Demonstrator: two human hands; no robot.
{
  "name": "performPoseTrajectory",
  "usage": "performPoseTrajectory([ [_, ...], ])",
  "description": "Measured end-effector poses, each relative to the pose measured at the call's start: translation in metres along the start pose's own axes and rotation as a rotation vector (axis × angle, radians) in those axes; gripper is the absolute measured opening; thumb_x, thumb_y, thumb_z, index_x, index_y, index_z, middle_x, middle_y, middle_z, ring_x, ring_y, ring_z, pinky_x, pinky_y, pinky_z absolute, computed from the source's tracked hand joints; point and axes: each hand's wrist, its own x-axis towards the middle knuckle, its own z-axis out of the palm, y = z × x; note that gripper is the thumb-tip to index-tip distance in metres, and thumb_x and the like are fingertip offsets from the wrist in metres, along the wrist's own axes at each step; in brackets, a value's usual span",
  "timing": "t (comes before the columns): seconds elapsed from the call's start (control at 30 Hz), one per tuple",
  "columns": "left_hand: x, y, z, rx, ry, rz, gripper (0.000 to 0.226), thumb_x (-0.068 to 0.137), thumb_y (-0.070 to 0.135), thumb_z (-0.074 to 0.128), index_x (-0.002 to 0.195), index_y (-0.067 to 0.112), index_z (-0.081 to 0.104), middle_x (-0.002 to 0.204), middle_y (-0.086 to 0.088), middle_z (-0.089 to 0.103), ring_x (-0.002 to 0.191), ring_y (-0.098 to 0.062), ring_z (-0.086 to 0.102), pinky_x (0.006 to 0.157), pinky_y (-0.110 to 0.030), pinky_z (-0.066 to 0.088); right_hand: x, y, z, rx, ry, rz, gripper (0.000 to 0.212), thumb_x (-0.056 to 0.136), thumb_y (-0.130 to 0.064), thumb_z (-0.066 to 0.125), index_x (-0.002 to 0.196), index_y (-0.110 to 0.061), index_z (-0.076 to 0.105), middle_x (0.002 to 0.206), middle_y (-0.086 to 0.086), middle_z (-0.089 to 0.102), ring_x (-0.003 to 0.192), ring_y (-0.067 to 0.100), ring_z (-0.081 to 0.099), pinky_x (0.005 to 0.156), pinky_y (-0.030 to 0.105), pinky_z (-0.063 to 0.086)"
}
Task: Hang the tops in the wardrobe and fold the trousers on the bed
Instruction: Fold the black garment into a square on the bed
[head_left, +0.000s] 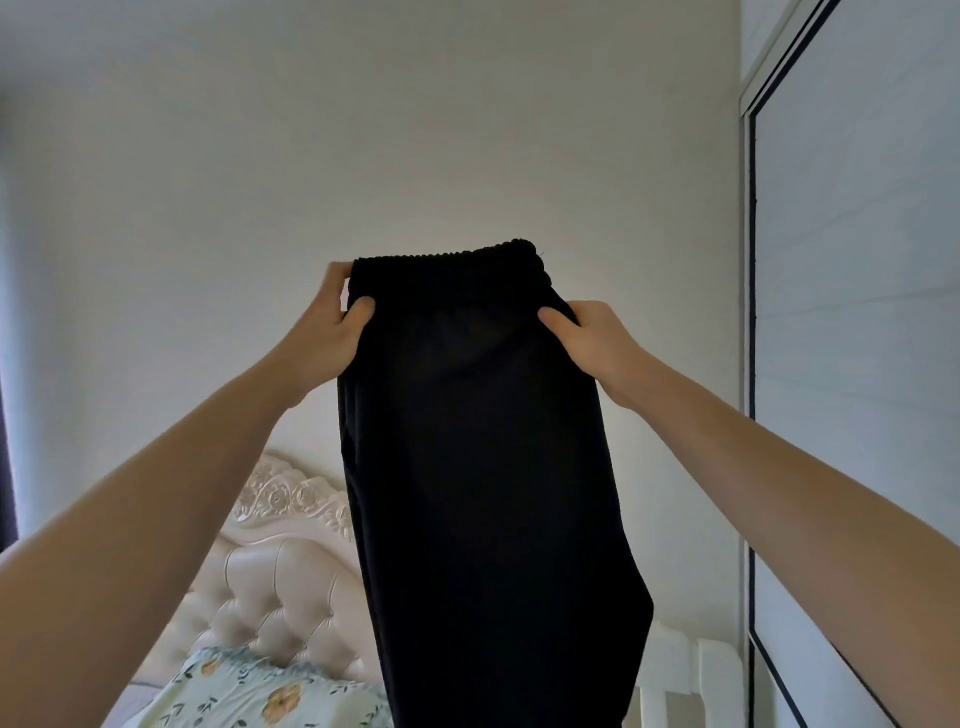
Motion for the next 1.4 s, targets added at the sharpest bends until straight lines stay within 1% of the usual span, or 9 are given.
performPoseTrajectory([
  [0.13,-0.004,0.012,-0.007,-0.086,0.046,-0.018,0.021,0.101,0.035,0.038,0.117,0.047,0.044,0.081,0.016,0.068,0.067,0.002,0.065,0.049,-0.015,0.049,-0.004,-0.004,-0.002,0.089,0.050,-0.021,0.035,0.091,-0.042,0.060,0.091,-0.009,0.070,0.091,0.010,0.071,0.082,0.023,0.070,0.071,0.031,0.060],
  [0.3,-0.011,0.028,-0.021,-0.269,0.132,-0.077,0.023,0.099,0.031,0.050,0.120,0.033,0.059,0.105,0.010,0.071,0.087,-0.006,0.071,0.064,-0.021,0.056,-0.010,-0.017,-0.003,0.254,0.078,-0.021,0.037,0.083,-0.045,0.070,0.087,-0.009,0.074,0.087,0.008,0.073,0.080,0.020,0.072,0.072,0.036,0.060],
  [0.63,-0.017,0.072,-0.070,-0.353,0.356,-0.201,0.016,0.084,0.039,0.068,0.083,0.024,0.073,0.069,0.009,0.074,0.056,-0.005,0.069,0.043,-0.016,0.048,-0.003,-0.059,0.015,0.513,0.000,-0.031,0.034,0.075,-0.041,0.080,0.069,-0.008,0.072,0.070,0.001,0.074,0.065,0.013,0.072,0.054,0.021,0.054],
  [0.73,-0.018,0.056,-0.083,-0.301,0.378,-0.305,0.024,0.077,0.046,0.072,0.082,0.022,0.072,0.065,0.008,0.073,0.053,-0.008,0.068,0.048,-0.019,0.049,0.003,-0.053,0.046,0.527,-0.047,0.015,0.034,0.074,-0.041,0.080,0.070,-0.007,0.073,0.072,0.003,0.074,0.066,0.015,0.072,0.054,0.022,0.054],
  [0.9,-0.043,-0.046,-0.091,-0.269,0.349,-0.520,0.028,0.080,0.042,0.073,0.088,0.015,0.074,0.077,-0.002,0.076,0.058,-0.013,0.070,0.052,-0.022,0.055,-0.001,0.010,0.140,0.469,-0.212,0.192,0.040,0.078,-0.041,0.076,0.071,-0.002,0.070,0.067,0.003,0.072,0.060,0.014,0.070,0.051,0.021,0.053],
  [1.0,-0.084,-0.148,-0.083,-0.257,0.280,-0.698,0.028,0.085,0.040,0.070,0.093,0.013,0.075,0.089,-0.006,0.077,0.074,-0.019,0.074,0.064,-0.029,0.059,-0.020,0.080,0.220,0.392,-0.336,0.339,0.044,0.080,-0.044,0.073,0.079,0.000,0.072,0.071,0.004,0.074,0.063,0.015,0.071,0.052,0.022,0.053],
  [1.1,-0.148,-0.263,-0.066,-0.256,0.237,-0.884,0.026,0.088,0.040,0.068,0.095,0.015,0.075,0.089,-0.003,0.077,0.080,-0.018,0.075,0.058,-0.024,0.058,-0.059,0.161,0.306,0.312,-0.470,0.475,0.036,0.084,-0.045,0.069,0.081,-0.009,0.074,0.076,0.001,0.075,0.069,0.014,0.073,0.058,0.025,0.057],
  [1.23,-0.245,-0.400,-0.038,-0.227,0.201,-1.066,0.028,0.095,0.036,0.061,0.112,0.015,0.069,0.108,-0.012,0.072,0.096,-0.024,0.070,0.077,-0.035,0.056,-0.119,0.259,0.409,0.157,-0.564,0.592,0.042,0.088,-0.042,0.067,0.079,-0.001,0.068,0.074,0.013,0.071,0.071,0.024,0.070,0.067,0.034,0.054],
  [1.4,-0.341,-0.504,-0.011,-0.245,0.186,-1.250,0.030,0.098,0.032,0.058,0.125,0.018,0.060,0.103,-0.006,0.070,0.073,-0.011,0.071,0.057,-0.025,0.054,-0.180,0.339,0.498,0.062,-0.656,0.684,0.033,0.092,-0.029,0.065,0.079,0.000,0.067,0.070,0.006,0.064,0.060,0.014,0.061,0.053,0.020,0.041],
])
